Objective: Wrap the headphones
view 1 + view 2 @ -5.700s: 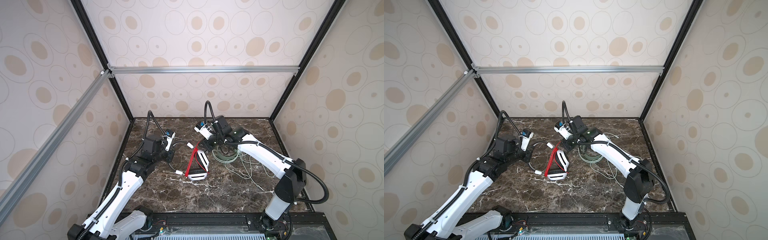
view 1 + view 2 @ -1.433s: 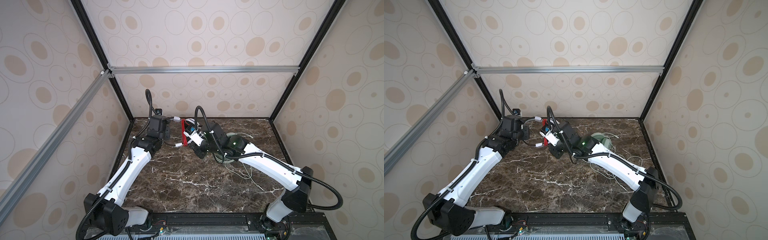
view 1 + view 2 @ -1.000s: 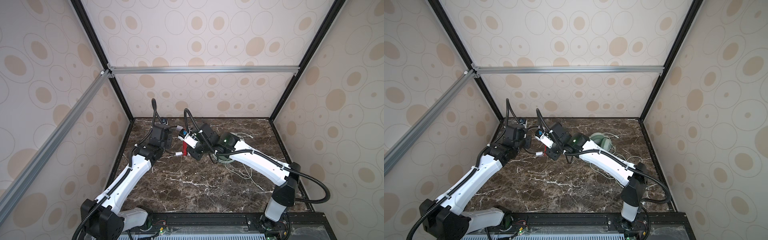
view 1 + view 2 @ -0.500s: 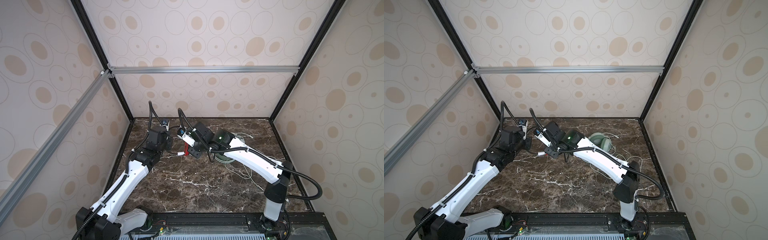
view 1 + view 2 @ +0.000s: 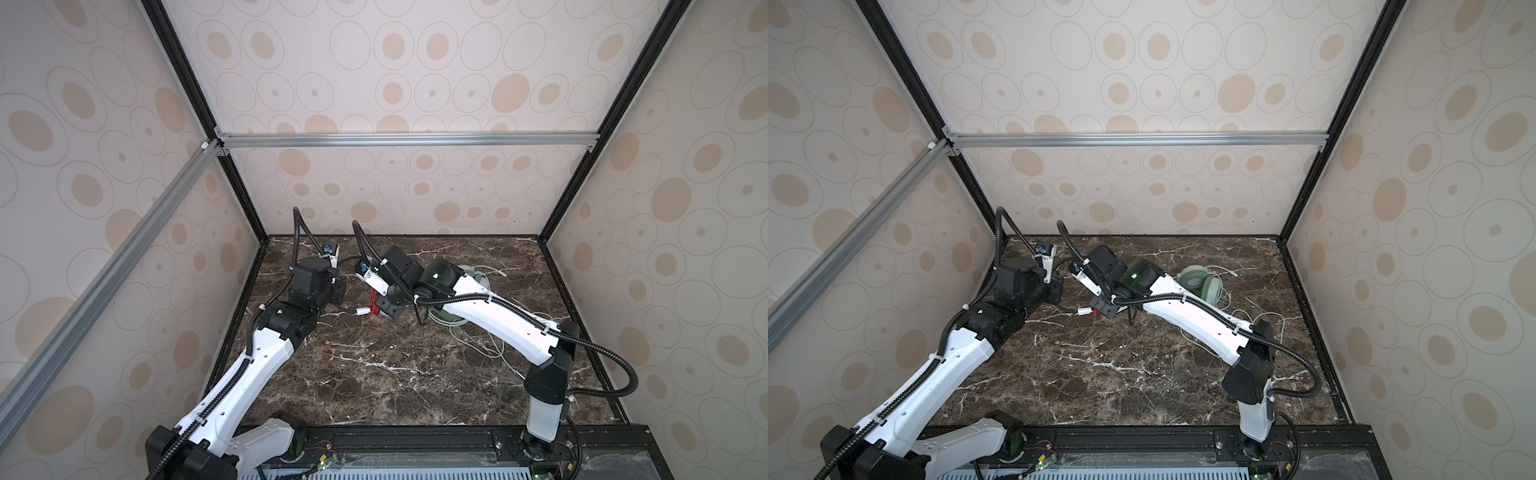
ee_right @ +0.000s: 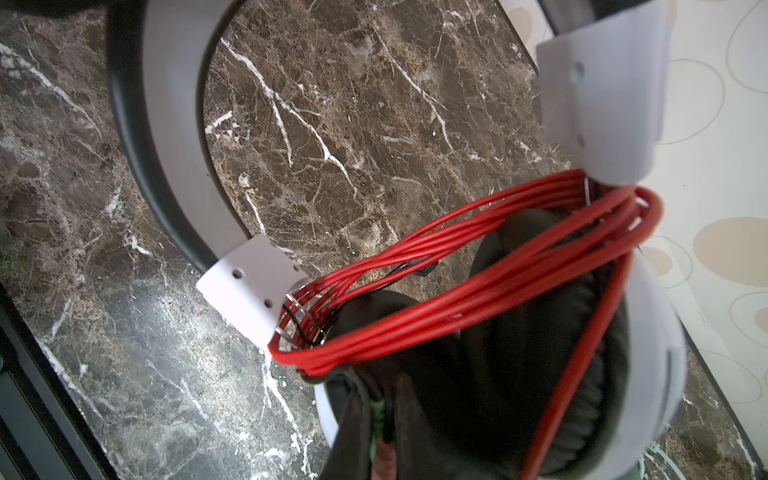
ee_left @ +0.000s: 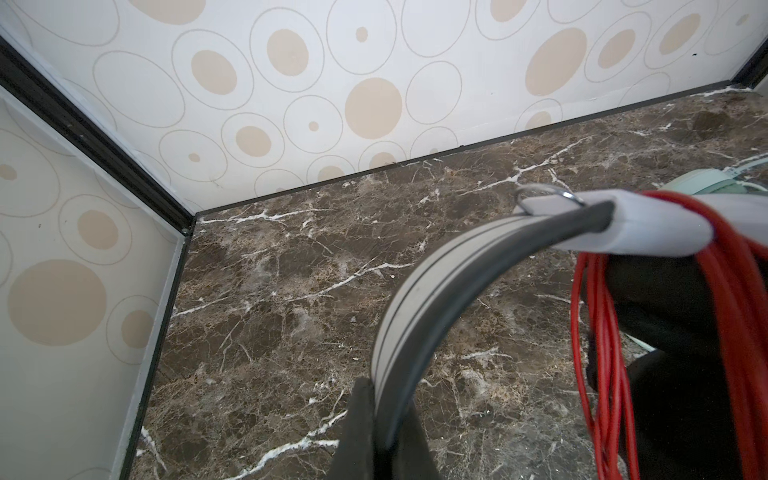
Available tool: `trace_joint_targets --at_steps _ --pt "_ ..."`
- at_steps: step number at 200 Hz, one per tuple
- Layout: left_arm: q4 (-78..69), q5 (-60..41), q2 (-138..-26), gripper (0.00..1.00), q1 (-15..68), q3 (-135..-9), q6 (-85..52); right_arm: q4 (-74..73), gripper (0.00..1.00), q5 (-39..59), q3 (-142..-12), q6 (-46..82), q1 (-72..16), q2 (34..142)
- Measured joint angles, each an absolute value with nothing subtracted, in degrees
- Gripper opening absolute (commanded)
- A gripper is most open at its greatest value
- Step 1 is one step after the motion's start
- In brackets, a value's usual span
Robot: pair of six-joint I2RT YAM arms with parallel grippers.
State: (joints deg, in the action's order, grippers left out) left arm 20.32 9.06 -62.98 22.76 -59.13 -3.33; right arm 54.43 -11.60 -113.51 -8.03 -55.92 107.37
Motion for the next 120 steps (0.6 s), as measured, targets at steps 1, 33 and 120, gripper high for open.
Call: trace_joint_targets --at_steps 1,33,120 --pt "20.3 9.0 -63.0 0.00 22.8 -59.1 -3.3 54.4 0.12 -11.6 -113.5 -8.0 -55.9 107.4" --pt "20.3 7.7 -62.4 0.00 22.8 -58.2 -3.5 54.1 0.18 -11.6 -113.4 -8.4 -55.9 107.4" --pt "20.3 4.1 -61.6 0.00 22.8 -56.8 -3.9 53.1 0.20 -12.6 -112.2 -8.9 -55.8 107.4"
